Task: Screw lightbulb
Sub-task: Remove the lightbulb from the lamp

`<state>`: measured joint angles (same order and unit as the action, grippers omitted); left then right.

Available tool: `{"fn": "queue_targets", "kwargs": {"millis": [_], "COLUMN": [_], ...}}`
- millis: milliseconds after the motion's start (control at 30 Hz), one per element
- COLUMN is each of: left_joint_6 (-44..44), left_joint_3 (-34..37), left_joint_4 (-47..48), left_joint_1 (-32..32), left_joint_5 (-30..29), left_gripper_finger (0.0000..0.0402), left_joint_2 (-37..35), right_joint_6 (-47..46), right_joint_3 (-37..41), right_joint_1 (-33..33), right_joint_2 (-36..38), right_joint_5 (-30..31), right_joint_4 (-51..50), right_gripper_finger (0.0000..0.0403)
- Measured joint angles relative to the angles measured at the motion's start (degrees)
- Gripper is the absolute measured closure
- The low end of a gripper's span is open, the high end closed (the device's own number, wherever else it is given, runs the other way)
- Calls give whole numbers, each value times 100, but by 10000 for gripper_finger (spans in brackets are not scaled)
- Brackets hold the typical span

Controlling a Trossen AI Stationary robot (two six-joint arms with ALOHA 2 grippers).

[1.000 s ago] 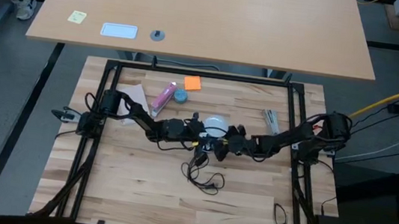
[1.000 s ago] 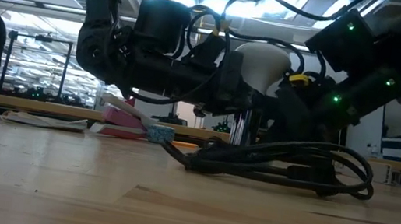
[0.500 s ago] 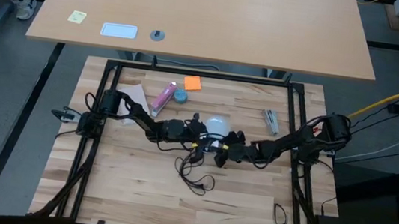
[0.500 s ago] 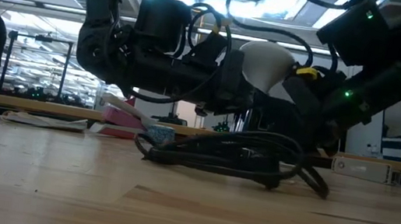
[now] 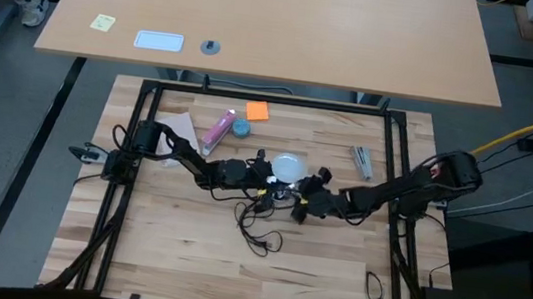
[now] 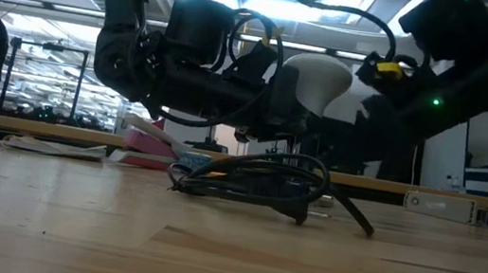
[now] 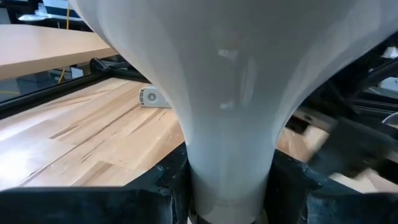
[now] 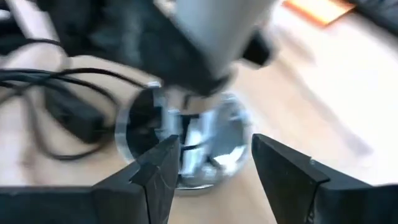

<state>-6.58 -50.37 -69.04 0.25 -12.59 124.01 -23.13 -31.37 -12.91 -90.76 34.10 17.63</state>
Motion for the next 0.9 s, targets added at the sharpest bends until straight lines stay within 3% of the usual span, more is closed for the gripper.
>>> {"fn": "queue_targets", "kwargs": {"millis": [267,567,700,900], "left_joint_6": [-49,-66,-82,-113], "left_joint_3": [0,0,0,2], "left_joint_4": [-4,-8,-40,-58], "left_joint_1": [-2,-7,-9,-6], "left_joint_5": [17,-7,-10,-28], "left_gripper_finger": [263,263,263,263], "left_joint_2": [-4,-7,-11,-11], "right_joint_6": [1003,1035,731,-96], "right_joint_3": [6,9,9,15], "right_joint_1": [11,13,140,729], "right_joint_2": [334,336,336,101], "right_joint_5": [239,233,182,-516], "right_joint_4": [-616,-694,-895,-844], "right_gripper_finger": [194,194,194,194]}}
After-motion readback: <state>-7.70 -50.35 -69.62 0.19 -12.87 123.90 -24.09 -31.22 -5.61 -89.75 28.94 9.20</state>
